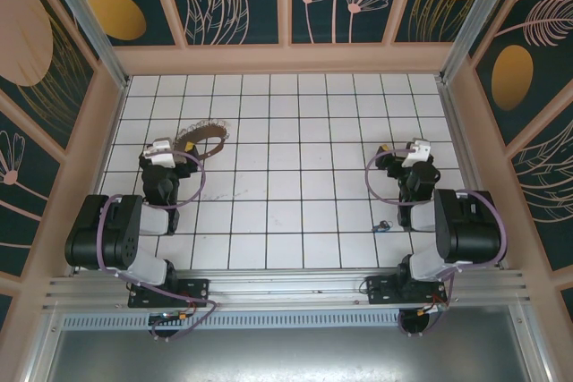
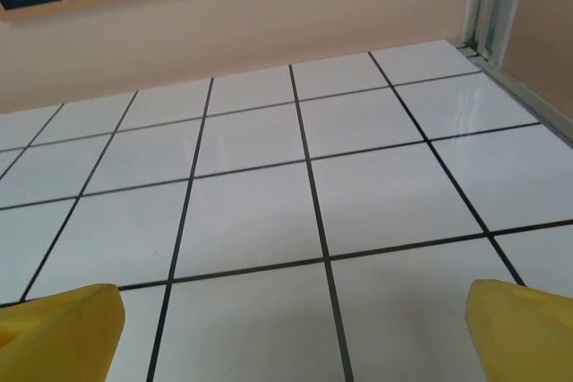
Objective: Put the keys on the keyring
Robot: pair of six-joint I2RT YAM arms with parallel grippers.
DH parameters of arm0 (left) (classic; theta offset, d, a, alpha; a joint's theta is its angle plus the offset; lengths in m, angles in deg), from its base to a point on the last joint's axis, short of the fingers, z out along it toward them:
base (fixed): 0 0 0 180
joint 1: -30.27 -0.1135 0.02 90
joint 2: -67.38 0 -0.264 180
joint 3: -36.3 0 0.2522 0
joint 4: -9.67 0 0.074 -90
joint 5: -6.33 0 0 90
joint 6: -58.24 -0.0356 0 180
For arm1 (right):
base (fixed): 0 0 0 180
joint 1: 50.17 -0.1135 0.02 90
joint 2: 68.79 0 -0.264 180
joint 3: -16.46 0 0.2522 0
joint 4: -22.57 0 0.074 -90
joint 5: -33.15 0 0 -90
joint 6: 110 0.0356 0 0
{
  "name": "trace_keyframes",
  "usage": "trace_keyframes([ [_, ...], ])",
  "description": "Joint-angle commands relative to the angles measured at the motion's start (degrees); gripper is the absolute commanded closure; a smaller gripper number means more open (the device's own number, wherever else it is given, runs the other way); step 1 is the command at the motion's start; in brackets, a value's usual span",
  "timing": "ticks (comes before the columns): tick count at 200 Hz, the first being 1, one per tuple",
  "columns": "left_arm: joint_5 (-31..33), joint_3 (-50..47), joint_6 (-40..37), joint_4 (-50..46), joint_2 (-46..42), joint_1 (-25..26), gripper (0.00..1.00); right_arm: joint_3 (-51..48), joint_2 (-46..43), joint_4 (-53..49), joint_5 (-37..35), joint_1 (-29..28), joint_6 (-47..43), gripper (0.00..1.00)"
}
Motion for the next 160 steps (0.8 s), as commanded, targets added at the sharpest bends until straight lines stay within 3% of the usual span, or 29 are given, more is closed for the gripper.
trace_keyframes([
  [1, 0.7, 3.4, 0.0, -5.7, -2.8, -0.4, 0.02, 2.8, -4.1, -4.8, -0.9, 0.4, 0.3, 0.02],
  [62, 0.3, 6.5, 0.0, -15.5, -9.4, -0.4, 0.01, 4.8, -9.0, -13.4, -4.7, 0.3, 4.3, 0.01],
  [107, -3.5, 13.6, 4.5, -26.9, -11.5, -0.4, 0.01, 13.2, -11.3, -30.6, -8.0, 0.5, 13.2, 0.01],
  [139, -7.8, 19.3, 11.5, -35.9, -11.6, -0.4, 0.01, 16.3, -11.0, -35.0, -2.5, 0.3, 16.8, 0.01],
  [160, -12.1, 22.5, 14.7, -40.9, -11.1, -0.4, 0.01, 16.2, -11.1, -35.3, 6.2, -0.1, 18.7, 0.01],
])
